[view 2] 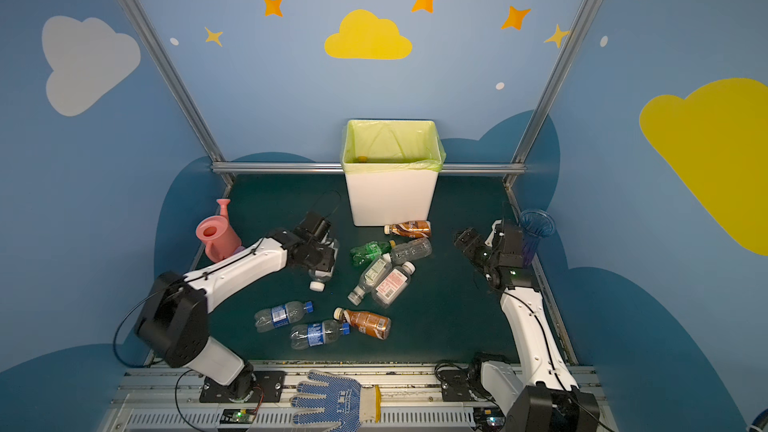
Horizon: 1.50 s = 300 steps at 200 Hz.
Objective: Throw the plastic bottles in the bin
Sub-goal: 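Carry the clear white-labelled bottle over the bin with the left gripper, then release the bottle into the bin with the left gripper while the right gripper reaches forward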
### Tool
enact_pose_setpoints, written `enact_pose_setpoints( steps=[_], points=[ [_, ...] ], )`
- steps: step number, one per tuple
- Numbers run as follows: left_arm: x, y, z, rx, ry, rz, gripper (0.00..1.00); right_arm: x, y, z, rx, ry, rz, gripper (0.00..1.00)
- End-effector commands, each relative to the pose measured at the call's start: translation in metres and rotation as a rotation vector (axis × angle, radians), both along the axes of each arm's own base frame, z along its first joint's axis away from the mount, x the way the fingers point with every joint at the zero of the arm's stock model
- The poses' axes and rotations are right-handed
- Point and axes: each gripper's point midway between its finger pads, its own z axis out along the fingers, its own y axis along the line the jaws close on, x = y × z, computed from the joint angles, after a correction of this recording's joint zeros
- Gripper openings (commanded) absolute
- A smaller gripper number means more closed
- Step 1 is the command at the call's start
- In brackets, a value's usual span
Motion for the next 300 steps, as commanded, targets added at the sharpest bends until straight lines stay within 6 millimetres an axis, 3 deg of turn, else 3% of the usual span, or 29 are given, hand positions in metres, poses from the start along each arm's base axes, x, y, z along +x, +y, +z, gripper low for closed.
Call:
enact_pose_setpoints(
  steps=[1, 26, 39, 56, 73, 87, 101, 109, 113, 117, 122, 125, 129, 130, 140, 160, 183, 217, 223, 253, 300],
  points=[
    [0.043, 0.015, 0.119, -0.207, -0.333, 0.11, 0.52, -0.003, 0.0, 0.0, 0.004, -0.001, 0.008, 0.95],
    [0.06, 0.047, 0.255, -0.318, -0.707, 0.162, 0.52, -0.005, -0.001, 0.001, 0.003, -0.003, 0.007, 0.95],
    [0.062, 0.056, 0.313, -0.359, -0.863, 0.175, 0.53, -0.008, -0.002, 0.002, 0.0, -0.007, 0.004, 0.95],
    [0.067, 0.052, 0.368, -0.436, -1.013, 0.161, 0.54, -0.012, -0.005, 0.006, -0.005, -0.018, -0.004, 0.95],
    [0.087, 0.036, 0.398, -0.563, -1.102, 0.131, 0.55, -0.017, -0.009, 0.009, -0.009, -0.027, -0.018, 0.95],
    [0.122, 0.006, 0.397, -0.669, -1.048, 0.08, 0.55, -0.02, -0.011, 0.013, -0.009, -0.038, -0.022, 0.95],
    [0.162, -0.046, 0.372, -0.711, -0.876, -0.017, 0.6, -0.024, -0.012, 0.017, -0.013, -0.043, -0.023, 0.95],
    [0.175, -0.078, 0.363, -0.711, -0.785, -0.088, 0.64, -0.026, -0.013, 0.018, -0.025, -0.041, -0.025, 0.95],
    [0.185, -0.092, 0.343, -0.686, -0.715, -0.098, 0.67, -0.027, -0.014, 0.02, -0.033, -0.042, -0.027, 0.95],
    [0.183, -0.099, 0.35, -0.683, -0.705, -0.108, 0.72, -0.029, -0.015, 0.021, -0.038, -0.04, -0.028, 0.95],
    [0.193, -0.109, 0.336, -0.664, -0.666, -0.101, 0.79, -0.03, -0.016, 0.022, -0.046, -0.039, -0.031, 0.95],
    [0.188, -0.11, 0.35, -0.674, -0.693, -0.103, 0.82, -0.031, -0.017, 0.023, -0.052, -0.04, -0.032, 0.95],
    [0.192, -0.116, 0.343, -0.676, -0.689, -0.103, 0.85, -0.033, -0.017, 0.024, -0.057, -0.041, -0.034, 0.95],
    [0.188, -0.115, 0.353, -0.687, -0.709, -0.108, 0.86, -0.033, -0.017, 0.025, -0.059, -0.043, -0.033, 0.95],
    [0.191, -0.128, 0.361, -0.767, -0.73, -0.165, 1.0, -0.036, -0.018, 0.028, -0.07, -0.049, -0.034, 0.95],
    [0.182, -0.122, 0.392, -0.817, -0.817, -0.136, 1.0, -0.041, -0.02, 0.027, -0.07, -0.051, -0.043, 0.95],
    [0.148, -0.104, 0.431, -0.763, -0.995, -0.124, 1.0, -0.043, -0.018, 0.018, -0.038, -0.033, -0.054, 0.95],
    [0.113, -0.081, 0.426, -0.675, -1.039, -0.119, 1.0, -0.038, -0.007, 0.004, 0.06, -0.017, -0.048, 0.95],
    [0.11, -0.077, 0.417, -0.657, -1.029, -0.117, 1.0, -0.04, -0.004, -0.01, 0.082, 0.013, -0.043, 0.95],
    [0.092, -0.049, 0.367, -0.557, -0.981, -0.052, 1.0, -0.035, 0.011, -0.026, 0.158, 0.053, -0.015, 0.95],
    [0.07, 0.005, 0.228, -0.411, -0.727, 0.109, 1.0, -0.027, 0.046, -0.046, 0.167, 0.109, 0.062, 0.95]
  ],
)
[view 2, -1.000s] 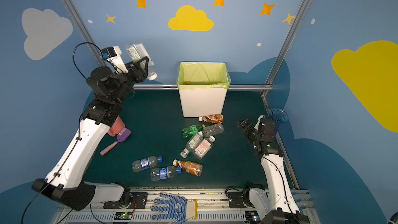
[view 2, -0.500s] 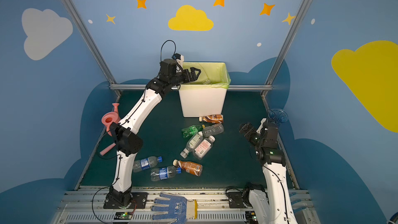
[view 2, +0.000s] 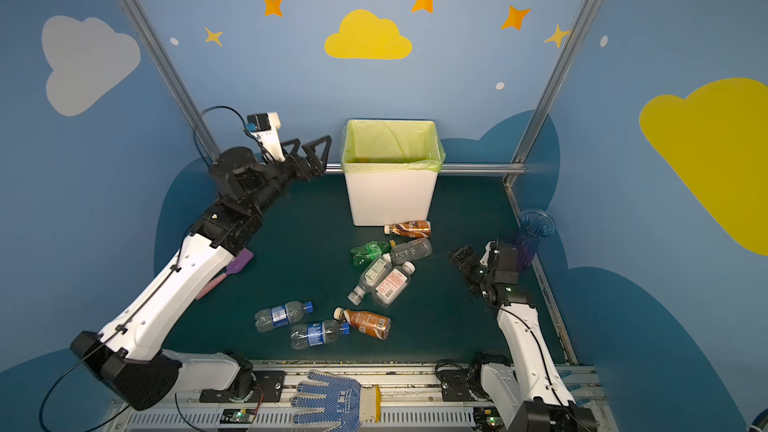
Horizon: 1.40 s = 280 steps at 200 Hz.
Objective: Throw the plastic bottles in the bin
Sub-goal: 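Release the bottle into the bin with the left gripper while the right gripper reaches forward, then lower the right gripper onto the brown Nescafe bottle and grasp it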
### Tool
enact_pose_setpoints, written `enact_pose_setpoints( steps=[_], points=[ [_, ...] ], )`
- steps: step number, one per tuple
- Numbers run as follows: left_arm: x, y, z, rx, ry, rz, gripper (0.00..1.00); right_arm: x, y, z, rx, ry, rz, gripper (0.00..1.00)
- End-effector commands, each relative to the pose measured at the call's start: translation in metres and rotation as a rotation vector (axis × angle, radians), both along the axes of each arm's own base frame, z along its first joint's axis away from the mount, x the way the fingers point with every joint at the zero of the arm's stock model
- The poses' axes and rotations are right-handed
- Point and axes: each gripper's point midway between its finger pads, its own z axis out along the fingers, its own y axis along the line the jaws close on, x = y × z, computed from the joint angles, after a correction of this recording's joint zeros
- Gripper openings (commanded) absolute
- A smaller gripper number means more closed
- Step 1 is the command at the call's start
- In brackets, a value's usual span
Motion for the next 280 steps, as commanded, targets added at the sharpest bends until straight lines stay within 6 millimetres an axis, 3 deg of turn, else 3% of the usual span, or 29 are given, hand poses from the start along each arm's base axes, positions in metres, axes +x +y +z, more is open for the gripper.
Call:
enact_pose_setpoints(
  steps=[1, 38, 50, 73, 125, 163, 210, 280],
  points=[
    [0.002, 0.028, -0.09, 0.081, 0.21, 0.104, 1.0, 0.01, 0.019, 0.001, 0.02, -0.02, 0.037, 0.95],
    [-0.029, 0.073, -0.182, 0.087, 0.407, 0.225, 1.0, -0.001, 0.066, -0.03, -0.018, 0.102, 0.156, 0.94],
    [-0.039, 0.084, -0.205, 0.088, 0.452, 0.258, 1.0, -0.007, 0.079, -0.041, -0.045, 0.146, 0.184, 0.95],
    [-0.054, 0.102, -0.23, 0.087, 0.511, 0.324, 1.0, -0.016, 0.103, -0.057, -0.096, 0.222, 0.237, 0.95],
    [-0.074, 0.126, -0.249, 0.132, 0.576, 0.415, 1.0, -0.017, 0.142, -0.065, -0.149, 0.261, 0.308, 0.95],
    [-0.096, 0.146, -0.269, 0.147, 0.636, 0.502, 1.0, -0.031, 0.162, -0.053, -0.218, 0.176, 0.481, 0.95],
    [-0.105, 0.155, -0.272, 0.123, 0.619, 0.532, 1.0, -0.06, 0.199, -0.032, -0.364, 0.051, 0.838, 0.94],
    [-0.108, 0.159, -0.275, 0.139, 0.643, 0.541, 1.0, -0.114, 0.243, -0.041, -0.515, 0.033, 1.246, 0.91]
  ],
)
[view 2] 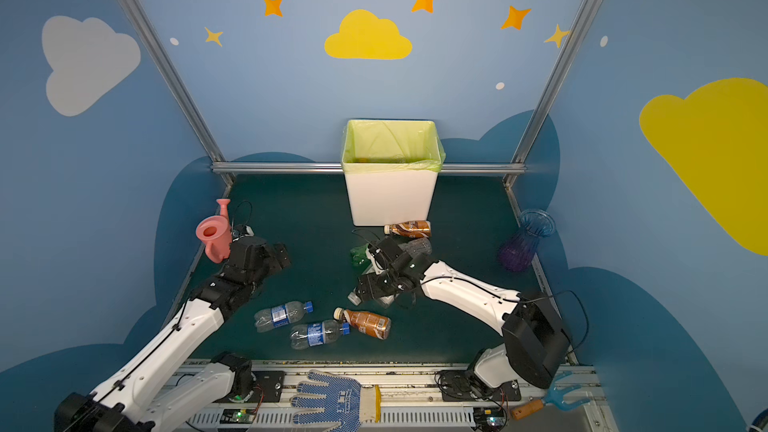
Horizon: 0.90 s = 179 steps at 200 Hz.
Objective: Throw the plastic bottles in the bin
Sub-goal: 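Lower the right gripper onto the brown Nescafe bottle and grasp it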
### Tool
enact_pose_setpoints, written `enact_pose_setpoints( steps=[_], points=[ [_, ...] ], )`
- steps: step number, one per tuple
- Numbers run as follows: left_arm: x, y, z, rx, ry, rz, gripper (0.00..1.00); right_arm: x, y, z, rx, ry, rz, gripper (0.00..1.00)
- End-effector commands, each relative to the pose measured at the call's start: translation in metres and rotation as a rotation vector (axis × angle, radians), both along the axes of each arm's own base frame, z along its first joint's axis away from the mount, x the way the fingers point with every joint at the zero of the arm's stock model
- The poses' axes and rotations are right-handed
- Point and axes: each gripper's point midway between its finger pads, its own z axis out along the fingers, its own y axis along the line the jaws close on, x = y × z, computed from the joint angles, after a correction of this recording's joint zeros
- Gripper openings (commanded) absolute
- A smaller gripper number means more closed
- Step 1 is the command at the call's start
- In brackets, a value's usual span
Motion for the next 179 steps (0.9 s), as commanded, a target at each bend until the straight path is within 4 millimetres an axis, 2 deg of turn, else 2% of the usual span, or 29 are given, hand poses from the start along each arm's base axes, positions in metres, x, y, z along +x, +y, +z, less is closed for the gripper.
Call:
enact_pose_setpoints(
  steps=[1, 35, 84, 106, 128, 179],
  points=[
    [-0.003, 0.005, 0.002, 0.006, 0.005, 0.02, 1.0, -0.025, 0.001, -0.012, -0.095, 0.018, 0.165, 0.9],
    [-0.003, 0.006, -0.001, 0.005, 0.013, 0.021, 1.0, -0.043, 0.002, -0.024, -0.215, 0.018, 0.295, 0.87],
    [-0.005, 0.007, -0.005, 0.007, 0.027, 0.024, 1.0, -0.055, 0.009, -0.035, -0.322, 0.018, 0.424, 0.83],
    [-0.006, 0.008, -0.005, 0.008, 0.028, 0.025, 1.0, -0.057, 0.002, -0.047, -0.402, 0.031, 0.446, 0.78],
    [-0.007, 0.009, -0.004, 0.008, 0.028, 0.024, 1.0, -0.056, -0.003, -0.054, -0.464, 0.035, 0.461, 0.77],
    [-0.008, 0.009, -0.005, 0.006, 0.034, 0.026, 1.0, -0.056, -0.004, -0.067, -0.528, 0.042, 0.49, 0.73]
  ],
)
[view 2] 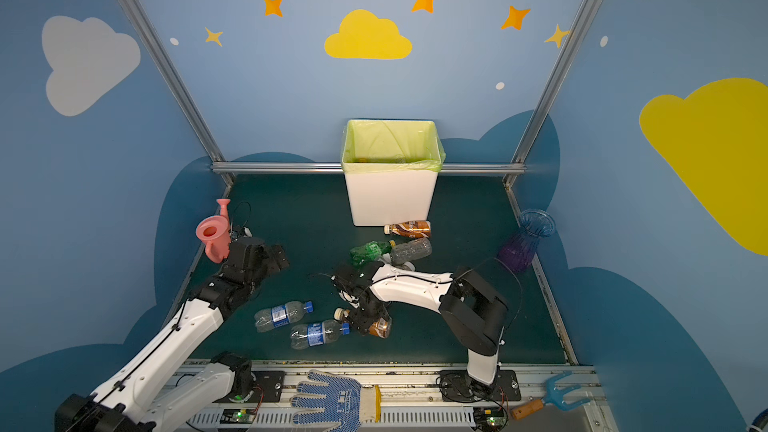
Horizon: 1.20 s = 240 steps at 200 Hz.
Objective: Throw the plastic bottles in the bin
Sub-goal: 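Lower the right gripper onto the brown Nescafe bottle and grasp it, then lift the brown Nescafe bottle over the bin and open the right gripper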
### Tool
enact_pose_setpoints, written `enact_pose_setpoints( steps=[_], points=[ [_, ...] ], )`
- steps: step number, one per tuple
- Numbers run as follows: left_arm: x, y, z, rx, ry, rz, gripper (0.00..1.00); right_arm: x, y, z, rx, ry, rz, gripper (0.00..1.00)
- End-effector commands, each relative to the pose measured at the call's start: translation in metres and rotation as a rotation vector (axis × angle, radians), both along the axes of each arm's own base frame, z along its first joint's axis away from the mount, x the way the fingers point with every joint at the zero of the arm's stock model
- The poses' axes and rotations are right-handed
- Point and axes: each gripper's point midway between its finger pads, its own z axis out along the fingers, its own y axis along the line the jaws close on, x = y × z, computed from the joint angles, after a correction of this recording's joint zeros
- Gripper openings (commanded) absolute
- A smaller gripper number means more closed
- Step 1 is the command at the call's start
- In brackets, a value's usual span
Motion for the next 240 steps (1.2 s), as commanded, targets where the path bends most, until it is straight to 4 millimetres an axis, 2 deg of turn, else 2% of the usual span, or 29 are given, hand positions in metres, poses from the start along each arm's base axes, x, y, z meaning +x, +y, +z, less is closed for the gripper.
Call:
enact_pose_setpoints(
  steps=[1, 33, 54, 70, 106, 125, 138, 157, 169, 189, 208, 216, 228, 240],
  points=[
    [-0.004, 0.003, -0.001, 0.0, 0.009, 0.011, 1.0, 0.001, -0.003, 0.001, -0.046, -0.013, 0.029, 0.73],
    [-0.005, 0.004, -0.002, 0.004, 0.015, 0.01, 1.0, 0.003, -0.001, -0.001, -0.059, -0.02, 0.049, 0.63],
    [-0.005, 0.004, -0.003, 0.004, 0.016, 0.01, 1.0, 0.003, 0.002, 0.002, -0.047, -0.024, 0.055, 0.53],
    [-0.006, 0.005, -0.005, 0.005, 0.021, 0.012, 1.0, 0.002, 0.005, 0.008, -0.021, -0.023, 0.06, 0.52],
    [-0.007, 0.004, -0.009, 0.003, 0.029, 0.011, 1.0, 0.008, 0.017, 0.038, 0.081, -0.041, 0.061, 0.48],
    [-0.008, 0.005, -0.01, 0.006, 0.033, 0.009, 1.0, 0.023, 0.023, 0.072, 0.172, -0.087, 0.032, 0.46],
    [-0.008, 0.006, -0.01, 0.01, 0.032, 0.012, 1.0, 0.043, 0.025, 0.104, 0.245, -0.158, 0.005, 0.45],
    [-0.008, 0.006, -0.012, 0.011, 0.035, 0.009, 1.0, 0.079, 0.021, 0.168, 0.361, -0.312, -0.036, 0.45],
    [-0.007, 0.005, -0.012, 0.01, 0.034, 0.005, 1.0, 0.103, 0.013, 0.215, 0.423, -0.456, -0.062, 0.45],
    [-0.006, 0.003, -0.014, 0.007, 0.04, -0.006, 1.0, 0.141, -0.004, 0.317, 0.545, -0.805, -0.074, 0.47],
    [-0.004, -0.003, -0.016, -0.006, 0.045, -0.039, 1.0, 0.153, -0.018, 0.422, 0.79, -1.048, -0.107, 0.47],
    [-0.004, -0.005, -0.016, -0.01, 0.052, -0.048, 1.0, 0.153, -0.024, 0.458, 0.886, -1.121, -0.111, 0.47],
    [-0.004, -0.006, -0.016, -0.011, 0.057, -0.053, 1.0, 0.153, -0.033, 0.503, 0.975, -1.241, -0.115, 0.48],
    [-0.004, -0.007, -0.017, -0.007, 0.062, -0.059, 1.0, 0.155, -0.04, 0.531, 1.013, -1.337, -0.116, 0.49]
  ],
)
